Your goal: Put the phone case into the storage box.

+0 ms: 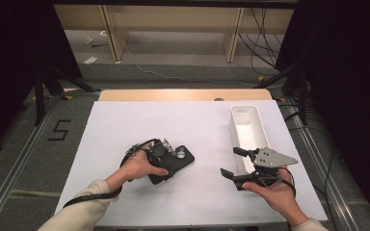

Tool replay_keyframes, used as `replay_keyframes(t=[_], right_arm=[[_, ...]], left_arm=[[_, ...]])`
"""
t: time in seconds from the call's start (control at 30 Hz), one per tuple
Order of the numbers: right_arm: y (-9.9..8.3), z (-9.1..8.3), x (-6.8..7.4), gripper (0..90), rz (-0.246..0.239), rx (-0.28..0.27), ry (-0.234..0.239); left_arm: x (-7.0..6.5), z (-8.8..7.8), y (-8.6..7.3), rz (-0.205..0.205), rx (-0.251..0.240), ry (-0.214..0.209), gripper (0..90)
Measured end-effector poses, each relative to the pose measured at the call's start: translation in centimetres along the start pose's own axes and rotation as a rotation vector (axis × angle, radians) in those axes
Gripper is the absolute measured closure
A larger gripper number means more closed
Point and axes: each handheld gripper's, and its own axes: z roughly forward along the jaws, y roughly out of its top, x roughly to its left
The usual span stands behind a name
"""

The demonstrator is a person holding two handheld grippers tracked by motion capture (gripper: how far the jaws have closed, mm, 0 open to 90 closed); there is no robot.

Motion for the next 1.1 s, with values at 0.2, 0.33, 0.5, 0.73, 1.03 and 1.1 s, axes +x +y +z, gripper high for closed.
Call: replay_keyframes(t=[0.2,0.33,0.5,0.73,1.03,1.1], right_arm=[[0.0,0.0,0.0,17.5,0.001,0.001,0.0],[0.0,0.0,0.0,17.5,0.003,0.001,-0.001],[0.0,-0.1,0.0,17.2,0.003,-0.003,-0.006],[0.0,-0.1,-0.1,17.0,0.002,-0.005,-0.013],[0.1,-0.1,-0.1,16.5,0.008,-0.011,-0.025],[0.1,-0.1,-0.1,16.3,0.008,-0.011,-0.028]], left_arm=[[0.0,-0.3,0.0,0.0,-0.012,-0.002,16.1],[0.0,-0.5,0.1,-0.003,-0.029,0.003,16.1],[0.0,-0.9,0.1,-0.017,-0.059,0.006,16.1],[-0.1,-1.6,0.1,-0.036,-0.123,0.012,16.1],[-0.4,-2.8,0.0,-0.043,-0.226,0.027,16.1],[-0.5,-3.0,0.0,-0.047,-0.243,0.032,16.1]])
